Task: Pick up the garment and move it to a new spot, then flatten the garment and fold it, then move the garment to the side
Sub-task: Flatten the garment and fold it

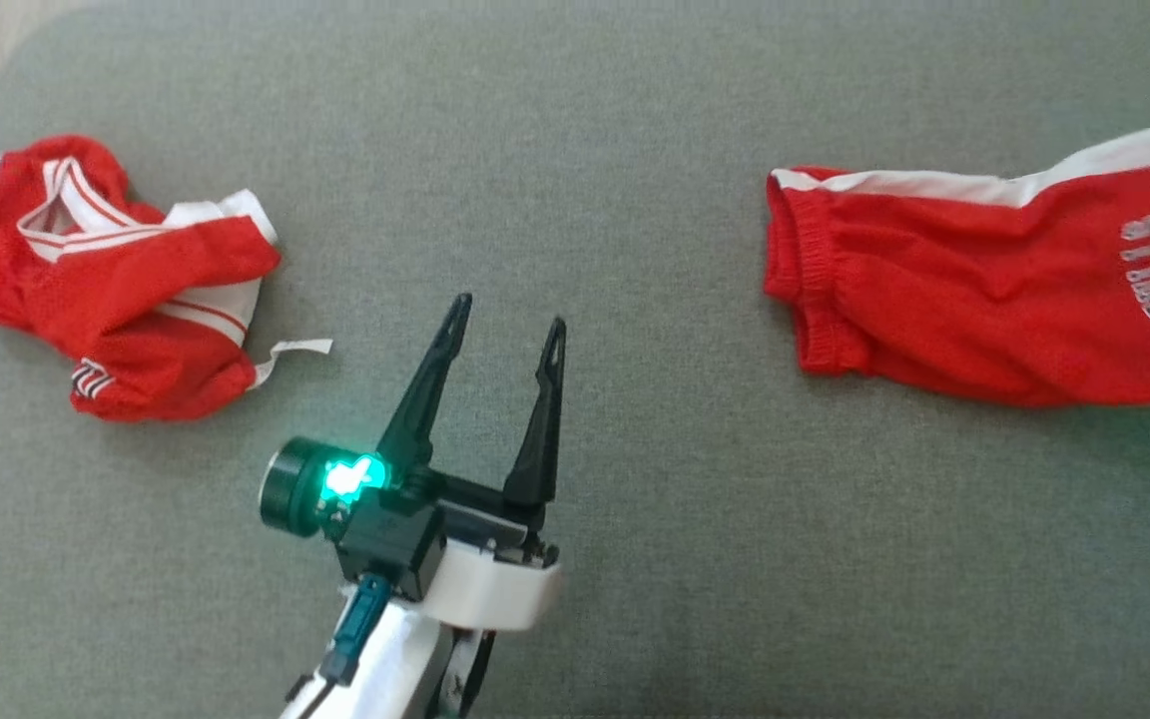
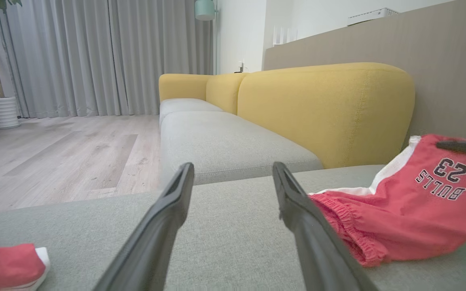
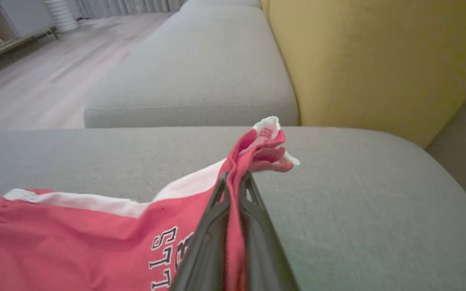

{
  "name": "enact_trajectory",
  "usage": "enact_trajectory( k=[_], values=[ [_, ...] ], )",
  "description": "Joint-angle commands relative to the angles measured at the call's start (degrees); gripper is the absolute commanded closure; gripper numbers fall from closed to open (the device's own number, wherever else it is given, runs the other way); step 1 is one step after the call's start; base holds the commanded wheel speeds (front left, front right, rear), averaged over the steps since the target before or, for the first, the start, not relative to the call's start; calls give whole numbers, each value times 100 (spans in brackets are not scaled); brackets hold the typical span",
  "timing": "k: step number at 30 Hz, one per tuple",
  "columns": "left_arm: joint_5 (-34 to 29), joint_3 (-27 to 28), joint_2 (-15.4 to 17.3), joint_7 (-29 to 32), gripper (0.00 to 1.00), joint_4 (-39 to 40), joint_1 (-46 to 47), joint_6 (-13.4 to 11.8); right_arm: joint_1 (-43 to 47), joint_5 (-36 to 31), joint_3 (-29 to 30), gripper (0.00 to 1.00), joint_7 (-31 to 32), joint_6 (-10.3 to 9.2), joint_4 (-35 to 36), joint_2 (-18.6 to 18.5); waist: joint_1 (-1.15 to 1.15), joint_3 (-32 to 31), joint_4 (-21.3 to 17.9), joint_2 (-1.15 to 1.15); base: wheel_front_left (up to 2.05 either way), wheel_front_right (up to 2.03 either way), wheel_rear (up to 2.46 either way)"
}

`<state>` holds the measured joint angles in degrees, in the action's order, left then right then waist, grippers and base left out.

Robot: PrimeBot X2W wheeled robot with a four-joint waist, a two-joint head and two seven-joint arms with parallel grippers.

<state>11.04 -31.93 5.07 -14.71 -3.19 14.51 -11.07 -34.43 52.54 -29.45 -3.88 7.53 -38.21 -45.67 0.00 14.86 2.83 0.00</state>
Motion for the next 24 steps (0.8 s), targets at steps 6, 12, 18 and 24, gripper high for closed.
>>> enact_trajectory(
  k=[6, 12, 18, 24],
  values=[
    [28, 183, -51, -29, 0, 101, -96, 57, -51, -475, 30, 100, 362, -4, 1060, 150, 0, -304, 56, 0, 0, 0, 0],
    [61, 204, -105, -29, 0, 112, -163, 74, 252, -852, 279, 100, 931, -4, 2012, 974, 0, -374, 237, 0, 0, 0, 0],
    [101, 225, -156, -29, 0, 112, -187, 99, 657, -1229, 377, 0, 1326, -4, 2408, 2045, 0, -340, 413, 0, 0, 0, 0],
    [153, 296, -190, -29, 0, 98, -228, 89, 964, -1696, 1045, 0, 748, -4, 2588, 2648, 0, -477, 481, 0, 0, 0, 0]
  ],
)
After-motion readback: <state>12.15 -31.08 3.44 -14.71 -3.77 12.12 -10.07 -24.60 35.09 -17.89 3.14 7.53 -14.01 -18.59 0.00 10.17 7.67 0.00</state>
